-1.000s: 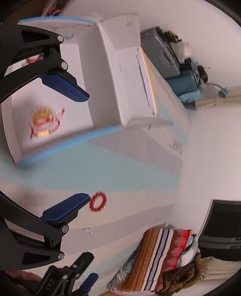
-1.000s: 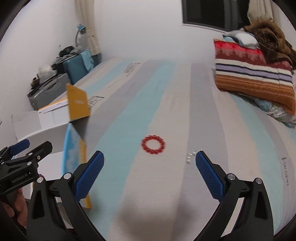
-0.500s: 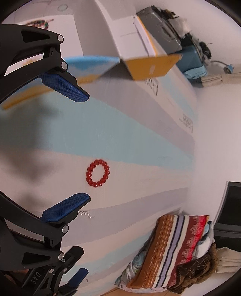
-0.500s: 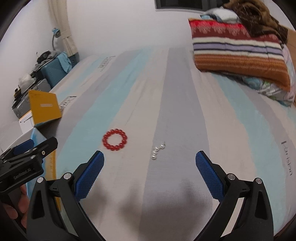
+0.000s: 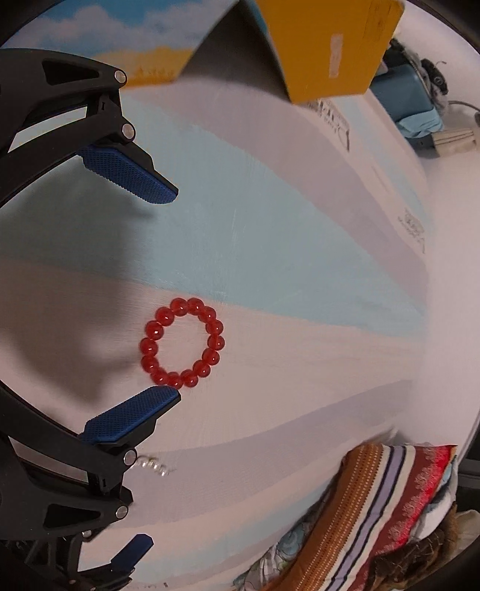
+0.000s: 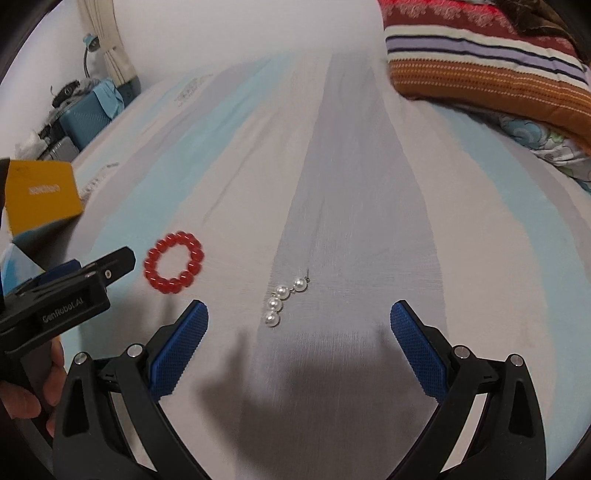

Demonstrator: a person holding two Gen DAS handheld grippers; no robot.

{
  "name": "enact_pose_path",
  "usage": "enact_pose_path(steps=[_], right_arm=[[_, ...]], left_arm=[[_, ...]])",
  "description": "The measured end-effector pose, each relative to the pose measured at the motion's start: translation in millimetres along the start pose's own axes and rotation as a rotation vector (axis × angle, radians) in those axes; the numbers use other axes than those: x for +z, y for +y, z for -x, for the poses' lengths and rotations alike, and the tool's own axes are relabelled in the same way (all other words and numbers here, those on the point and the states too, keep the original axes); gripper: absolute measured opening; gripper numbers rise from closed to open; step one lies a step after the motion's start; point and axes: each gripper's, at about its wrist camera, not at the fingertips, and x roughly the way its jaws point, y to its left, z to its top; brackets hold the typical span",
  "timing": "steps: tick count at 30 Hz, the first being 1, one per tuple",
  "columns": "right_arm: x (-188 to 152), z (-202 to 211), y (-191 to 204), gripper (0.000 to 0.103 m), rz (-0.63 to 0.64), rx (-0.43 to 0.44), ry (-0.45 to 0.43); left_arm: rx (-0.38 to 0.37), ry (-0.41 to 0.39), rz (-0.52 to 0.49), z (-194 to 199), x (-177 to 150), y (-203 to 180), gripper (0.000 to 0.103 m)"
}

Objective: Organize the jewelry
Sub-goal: 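Grasp the red bead bracelet with the left tool while the right grasps the pearl string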

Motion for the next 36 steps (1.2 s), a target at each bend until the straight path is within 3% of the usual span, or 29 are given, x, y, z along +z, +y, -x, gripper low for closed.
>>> enact_pose_path(steps=[11, 16, 21, 27, 32, 36], right_arm=[[4.9, -44.3, 4.3, 0.075, 0.015, 0.007, 0.078], [4.5, -51.3, 5.0, 0.062, 0.014, 0.000, 0.091], [4.8, -53.4, 5.0, 0.048, 0.023, -0.011, 0.093], [5.3, -53.2, 3.5, 0.033, 0.035, -0.011, 0.093], [4.4, -52.2, 3.9, 0.020, 0.036, -0.008, 0.095], [3.7, -50.5, 1.5, 0.010, 0.024, 0.003, 0.096]], left_arm=[[0.049, 0.068, -0.040, -52.2, 11.0, 0.9, 0.095], [0.063, 0.085, -0.047, -61.8, 11.1, 3.5, 0.087], [0.066, 0.086, -0.062, -58.4, 7.6, -0.8, 0.059], [0.056, 0.087, -0.086, -53.7, 4.1, -5.0, 0.034], [0.045, 0.091, -0.094, -51.2, 3.0, -7.2, 0.016], [0.021, 0.083, -0.082, -45.5, 3.1, -6.4, 0.014]])
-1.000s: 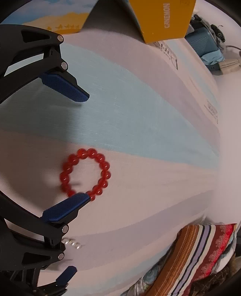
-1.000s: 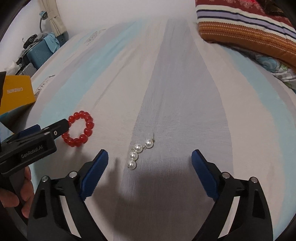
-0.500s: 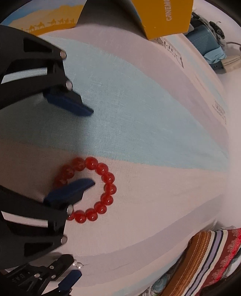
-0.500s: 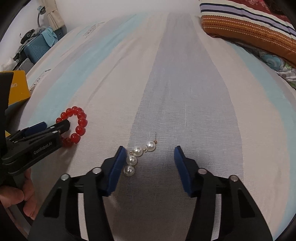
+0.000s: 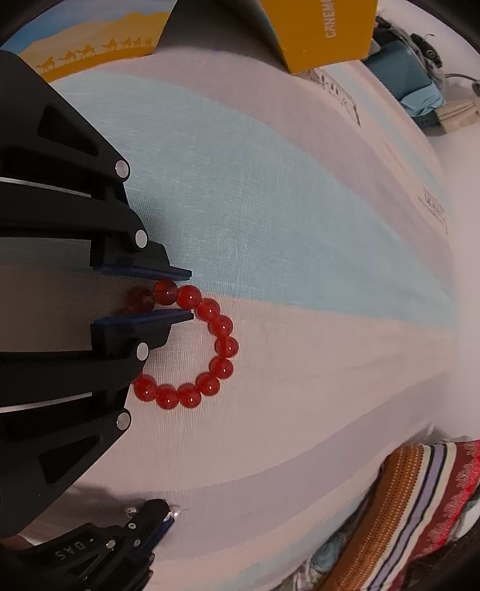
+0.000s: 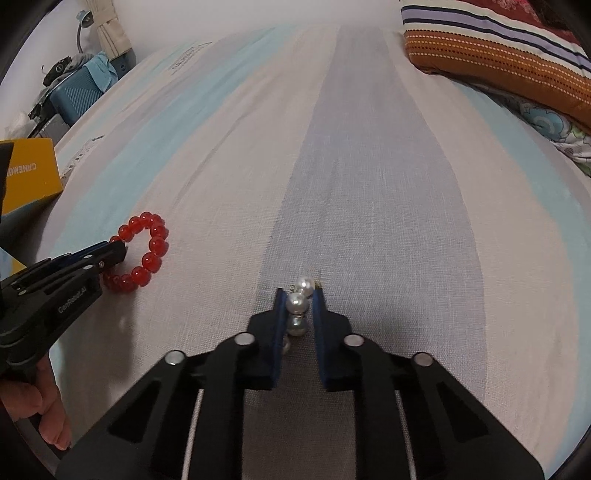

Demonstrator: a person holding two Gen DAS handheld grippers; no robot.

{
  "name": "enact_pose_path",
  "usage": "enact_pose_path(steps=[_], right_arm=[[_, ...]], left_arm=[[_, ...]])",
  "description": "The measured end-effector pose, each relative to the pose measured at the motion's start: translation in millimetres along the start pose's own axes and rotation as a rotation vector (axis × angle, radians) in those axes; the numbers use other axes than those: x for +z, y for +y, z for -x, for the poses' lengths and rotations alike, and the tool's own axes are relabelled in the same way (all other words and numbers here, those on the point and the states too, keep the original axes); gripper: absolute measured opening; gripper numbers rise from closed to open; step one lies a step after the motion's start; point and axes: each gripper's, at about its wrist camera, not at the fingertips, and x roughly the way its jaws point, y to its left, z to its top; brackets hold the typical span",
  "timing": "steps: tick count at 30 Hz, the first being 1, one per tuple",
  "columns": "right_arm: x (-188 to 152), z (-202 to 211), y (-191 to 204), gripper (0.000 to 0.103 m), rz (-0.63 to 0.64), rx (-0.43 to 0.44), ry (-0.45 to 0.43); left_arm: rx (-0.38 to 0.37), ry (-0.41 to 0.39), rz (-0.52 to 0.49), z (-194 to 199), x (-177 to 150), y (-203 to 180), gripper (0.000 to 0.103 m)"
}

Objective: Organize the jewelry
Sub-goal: 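Grasp the red bead bracelet with the left tool while the right grasps the pearl string, then carry the red bracelet and pearl string into the white box and open both tools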

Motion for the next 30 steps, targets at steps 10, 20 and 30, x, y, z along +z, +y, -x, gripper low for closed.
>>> enact_pose_path(steps=[10, 20, 30], right_arm=[[-2.2, 18.4, 4.3, 0.010, 0.000, 0.008, -0.037], [-1.5, 37.2, 0.2, 0.010, -0.012, 0.012, -0.070], [-7.5, 55.4, 0.2, 0.011, -0.010, 0.008, -0.085]], left_arm=[[-0.055, -0.037, 0.002, 24.4, -2.3, -1.3, 0.013], [-0.095, -0.066, -0.002, 48.2, -3.8, -4.9, 0.013], [-0.114, -0.093, -0.009, 74.7, -8.0, -11.0, 0.013]])
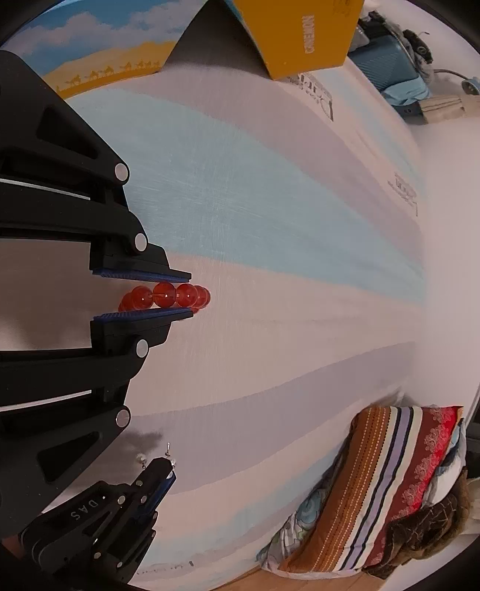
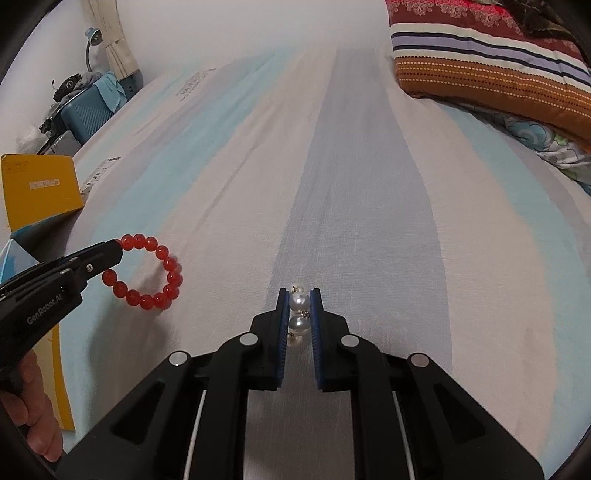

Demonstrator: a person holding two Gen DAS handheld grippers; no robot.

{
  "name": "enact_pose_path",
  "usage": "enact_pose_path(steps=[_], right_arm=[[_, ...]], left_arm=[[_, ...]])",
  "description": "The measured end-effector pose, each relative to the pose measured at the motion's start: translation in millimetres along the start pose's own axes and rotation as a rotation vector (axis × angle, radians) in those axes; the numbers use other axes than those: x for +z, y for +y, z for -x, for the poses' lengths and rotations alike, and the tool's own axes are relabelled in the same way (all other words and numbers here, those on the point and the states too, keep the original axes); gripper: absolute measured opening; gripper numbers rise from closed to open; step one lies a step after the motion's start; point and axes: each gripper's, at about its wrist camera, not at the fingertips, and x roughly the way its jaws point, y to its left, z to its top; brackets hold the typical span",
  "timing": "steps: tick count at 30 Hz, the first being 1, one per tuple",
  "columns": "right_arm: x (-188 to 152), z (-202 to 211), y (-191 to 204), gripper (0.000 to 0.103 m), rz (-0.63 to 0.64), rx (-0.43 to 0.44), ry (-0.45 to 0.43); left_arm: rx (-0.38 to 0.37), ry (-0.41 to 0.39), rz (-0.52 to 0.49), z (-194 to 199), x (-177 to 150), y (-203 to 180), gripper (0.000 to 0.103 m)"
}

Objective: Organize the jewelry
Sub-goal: 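Carry the red bracelet and pearl string into the white box and open both tools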

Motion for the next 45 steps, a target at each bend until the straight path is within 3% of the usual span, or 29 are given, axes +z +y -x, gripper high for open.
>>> enact_pose_path(steps=[26, 36, 45], right_arm=[[-7.1, 81.7, 18.6, 0.011, 0.016, -0.011, -0.068], [-13.0, 116.4, 35.5, 0.011, 0.024, -0.025, -0.100], [-19.3, 140.2, 73.3, 0.011, 0.054, -0.019, -0.121]], left_arm=[[0.013, -0.078, -0.045, 96.7, -16.6, -7.2, 0.013], [0.037, -0.101, -0.033, 133.2, -32.1, 8.3, 0.013], [0.071, -0.129, 0.001, 167.0, -49.8, 39.0, 0.013]])
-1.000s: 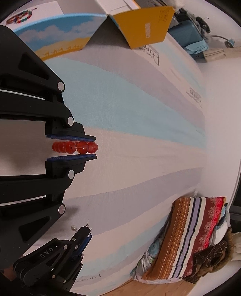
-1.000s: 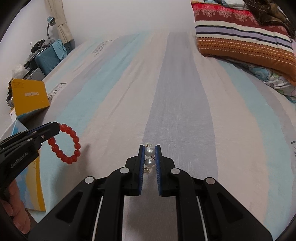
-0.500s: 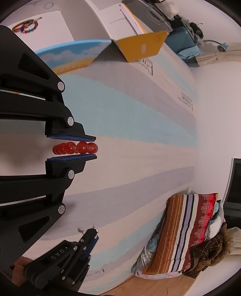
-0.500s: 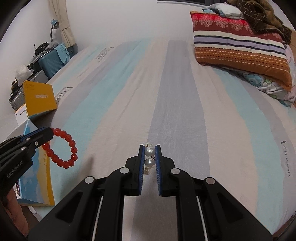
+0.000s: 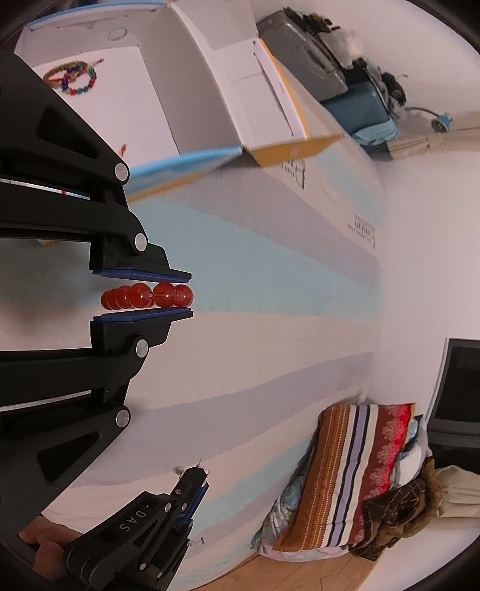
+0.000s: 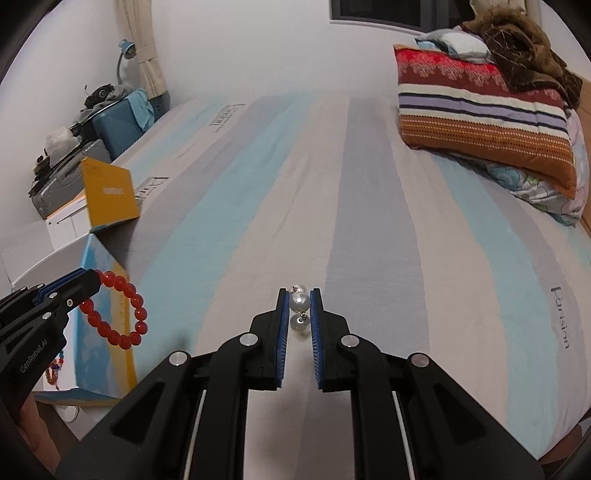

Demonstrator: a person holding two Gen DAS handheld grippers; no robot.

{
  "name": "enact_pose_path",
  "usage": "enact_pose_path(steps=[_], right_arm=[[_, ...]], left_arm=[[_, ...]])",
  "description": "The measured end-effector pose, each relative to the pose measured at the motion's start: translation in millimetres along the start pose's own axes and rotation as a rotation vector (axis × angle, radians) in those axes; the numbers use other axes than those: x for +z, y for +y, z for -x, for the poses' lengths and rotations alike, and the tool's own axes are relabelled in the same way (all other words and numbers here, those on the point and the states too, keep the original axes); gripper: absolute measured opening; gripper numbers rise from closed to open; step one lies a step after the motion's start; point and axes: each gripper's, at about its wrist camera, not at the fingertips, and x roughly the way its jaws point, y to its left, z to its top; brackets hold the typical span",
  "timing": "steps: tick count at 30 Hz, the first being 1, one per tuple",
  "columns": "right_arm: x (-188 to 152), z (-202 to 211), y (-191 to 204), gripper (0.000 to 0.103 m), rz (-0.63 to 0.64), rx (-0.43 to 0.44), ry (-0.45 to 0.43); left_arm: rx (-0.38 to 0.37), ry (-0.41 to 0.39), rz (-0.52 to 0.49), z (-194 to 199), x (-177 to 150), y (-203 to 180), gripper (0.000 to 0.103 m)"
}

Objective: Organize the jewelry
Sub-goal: 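Carry the red bracelet and pearl string into the white box and open both tools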

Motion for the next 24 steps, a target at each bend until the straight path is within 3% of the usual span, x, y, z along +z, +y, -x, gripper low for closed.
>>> enact_pose_path(steps=[9, 24], right_arm=[[3.6, 24.5, 58.5, 0.011, 0.060, 0.040, -0.035], [2.0, 56.9, 209.1, 0.011, 0.220, 0.177, -0.065]], left_arm=[[0.037, -0.015, 0.052, 32.0, -1.0, 46.6, 0.013], [0.170, -0.060, 0.165, 101.6, -17.5, 164.2, 0.013]])
